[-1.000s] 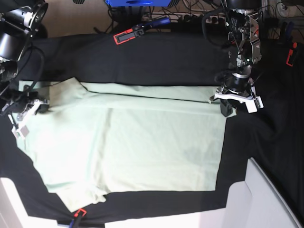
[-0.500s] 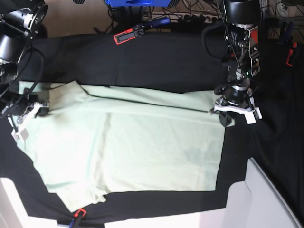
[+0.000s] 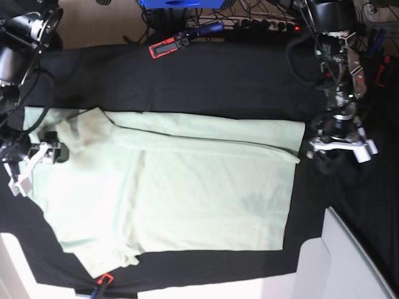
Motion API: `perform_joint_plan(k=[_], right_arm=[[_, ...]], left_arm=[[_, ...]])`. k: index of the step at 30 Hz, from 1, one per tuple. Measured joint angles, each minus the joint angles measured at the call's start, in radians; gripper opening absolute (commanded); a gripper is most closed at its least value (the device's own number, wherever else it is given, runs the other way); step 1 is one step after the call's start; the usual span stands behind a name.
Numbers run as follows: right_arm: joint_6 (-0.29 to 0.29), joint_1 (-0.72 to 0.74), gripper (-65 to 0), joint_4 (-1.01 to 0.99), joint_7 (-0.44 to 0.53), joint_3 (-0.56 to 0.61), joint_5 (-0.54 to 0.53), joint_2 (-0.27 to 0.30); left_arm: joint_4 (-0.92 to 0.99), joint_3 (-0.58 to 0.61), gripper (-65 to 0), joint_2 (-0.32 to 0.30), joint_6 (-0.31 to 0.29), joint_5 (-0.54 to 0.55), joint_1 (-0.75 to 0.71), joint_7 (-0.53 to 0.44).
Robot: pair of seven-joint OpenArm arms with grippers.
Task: Fold the T-shirt properly
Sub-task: 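Open both grippers and raise them off the shirt, then pinch the shirt corner with the right gripper and drag it outward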
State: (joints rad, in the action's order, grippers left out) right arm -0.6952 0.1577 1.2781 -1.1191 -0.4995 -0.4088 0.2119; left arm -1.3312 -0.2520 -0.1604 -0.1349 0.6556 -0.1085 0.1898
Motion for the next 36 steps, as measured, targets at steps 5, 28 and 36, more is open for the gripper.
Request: perform_joint_plan(k=[5, 28, 36], right_arm=[[0.001, -0.07, -18.4, 0.114, -0.017, -0.17, -0.006, -0.046], [0.004, -0.137, -18.9, -0.036, 0.036, -0.23, -0.001, -0.196], [0.003, -0.136, -19.7, -0.066, 0.049, -0.23, -0.011, -0.196]], left_arm=[[-0.134, -0.04, -34.3, -0.006, 0.002, -0.002, -0.128, 0.001], [-0.16, -0.041, -65.0, -0.001, -0.004, -0.003, -0.391, -0.002], [-0.16, -0.042, -65.0, -0.003, -0.004, -0.003, -0.391, -0.002]])
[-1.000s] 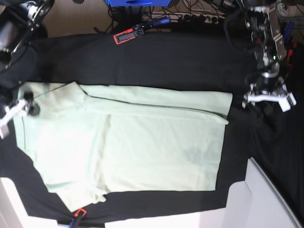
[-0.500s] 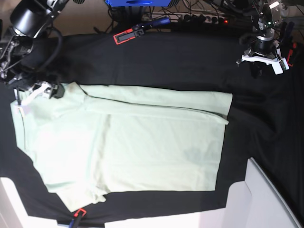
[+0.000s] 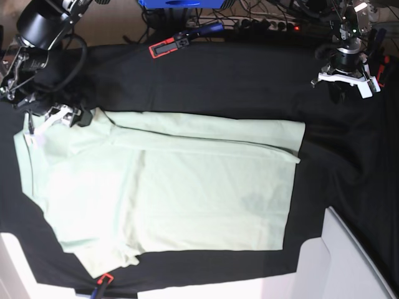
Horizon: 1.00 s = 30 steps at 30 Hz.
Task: Fold the T-shirt properly
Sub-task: 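Pinch the shirt corner with the right gripper and drag it outward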
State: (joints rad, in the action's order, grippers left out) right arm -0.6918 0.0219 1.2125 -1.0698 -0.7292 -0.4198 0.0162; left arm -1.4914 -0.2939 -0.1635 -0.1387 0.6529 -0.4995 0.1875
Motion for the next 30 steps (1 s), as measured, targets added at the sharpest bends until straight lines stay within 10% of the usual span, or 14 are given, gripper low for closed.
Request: perform_joint_plan(k=[8, 24, 30], right_arm=[[0.001, 0.003, -36.6, -0.005, -0.011, 0.003, 0.008, 0.0], [0.001, 0.061, -39.0, -0.077, -0.015, 0.008, 0.015, -0.003], [0.004, 0.066, -59.8, -0.09, -0.016, 0.019, 0.02, 0.0]], left_arm=[[0.0, 0.0, -65.0, 0.0, 0.0, 0.0, 0.0, 0.0], [0.0, 0.0, -65.0, 0.0, 0.0, 0.0, 0.0, 0.0], [0.0, 0.0, -65.0, 0.0, 0.0, 0.0, 0.0, 0.0]])
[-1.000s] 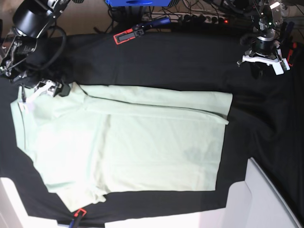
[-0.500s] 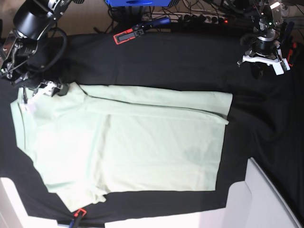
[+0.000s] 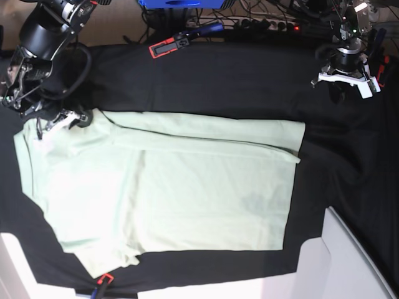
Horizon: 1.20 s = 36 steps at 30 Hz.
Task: Fold the T-shirt properly
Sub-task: 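Pinch the shirt corner with the right gripper and drag it outward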
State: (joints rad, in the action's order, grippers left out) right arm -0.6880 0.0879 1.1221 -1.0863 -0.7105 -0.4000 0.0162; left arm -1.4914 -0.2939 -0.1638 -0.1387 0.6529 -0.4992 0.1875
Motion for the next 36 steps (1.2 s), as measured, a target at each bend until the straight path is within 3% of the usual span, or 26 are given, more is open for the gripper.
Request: perform_joint_plan(k=[5, 26, 31, 36], right_arm=[[-0.002, 0.016, -59.9, 0.001, 0.005, 0.063, -0.008, -0.001], [0.013, 0.103, -59.9, 0.0, -0.007, 0.063, 0.002, 0.023], [0.034, 0.124, -59.9, 0.0, -0.005, 0.167, -0.002, 0.021], [0.034, 0.175, -59.9, -0.063, 0.004, 0.174, -0.004, 0.022]], left_arm=[[0.0, 0.0, -65.0, 0.0, 0.0, 0.0, 0.0, 0.0], [0.0, 0.0, -65.0, 0.003, 0.0, 0.0, 0.006, 0.0], [0.0, 0.0, -65.0, 0.005, 0.0, 0.0, 0.006, 0.0], [0.0, 0.0, -65.0, 0.005, 0.0, 0.0, 0.005, 0.0]])
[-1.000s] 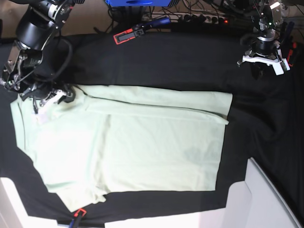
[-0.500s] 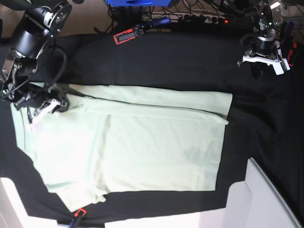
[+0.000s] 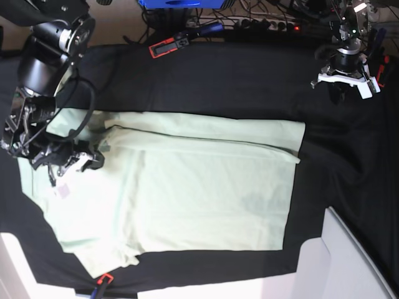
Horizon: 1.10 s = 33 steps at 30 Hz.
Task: Fold the T-shirt properly
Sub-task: 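Pinch the shirt corner with the right gripper and drag it outward, then grasp the shirt edge with both grippers at its two corners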
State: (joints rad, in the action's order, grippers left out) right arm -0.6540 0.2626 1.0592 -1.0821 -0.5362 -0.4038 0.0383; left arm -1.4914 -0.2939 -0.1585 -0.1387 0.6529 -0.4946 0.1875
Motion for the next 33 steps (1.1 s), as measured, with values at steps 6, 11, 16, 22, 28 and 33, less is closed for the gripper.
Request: perform_joint_plan(k=[6, 11, 16, 22, 28, 33], right_arm=[[0.002, 0.019, -59.8, -0.071, 0.029, 0.01, 0.01, 0.019], [0.001, 0.031, -59.6, -0.076, 0.064, 0.069, 0.01, 0.021], [0.0, 0.049, -59.6, -0.077, 0.064, 0.085, 0.007, 0.014], [0.0, 0.081, -59.6, -0.073, 0.068, 0.102, 0.006, 0.016], [0.0, -0.012, -56.1, 0.194, 0.042, 0.038, -0.015, 0.006], [0.0, -0.138, -25.2, 0.357, 0.011, -0.191, -0.008, -0.038]], left_arm=[[0.0, 0.0, -65.0, 0.0, 0.0, 0.0, -0.001, 0.0], [0.0, 0.0, -65.0, -0.001, 0.0, 0.0, 0.002, 0.0], [0.0, 0.0, -65.0, -0.002, 0.0, 0.0, 0.002, 0.001], [0.0, 0.0, -65.0, -0.002, 0.0, 0.0, 0.0, 0.002], [0.0, 0.0, -65.0, -0.004, 0.0, 0.003, 0.003, 0.003], [0.0, 0.0, -44.5, -0.01, 0.0, 0.003, 0.006, 0.003]])
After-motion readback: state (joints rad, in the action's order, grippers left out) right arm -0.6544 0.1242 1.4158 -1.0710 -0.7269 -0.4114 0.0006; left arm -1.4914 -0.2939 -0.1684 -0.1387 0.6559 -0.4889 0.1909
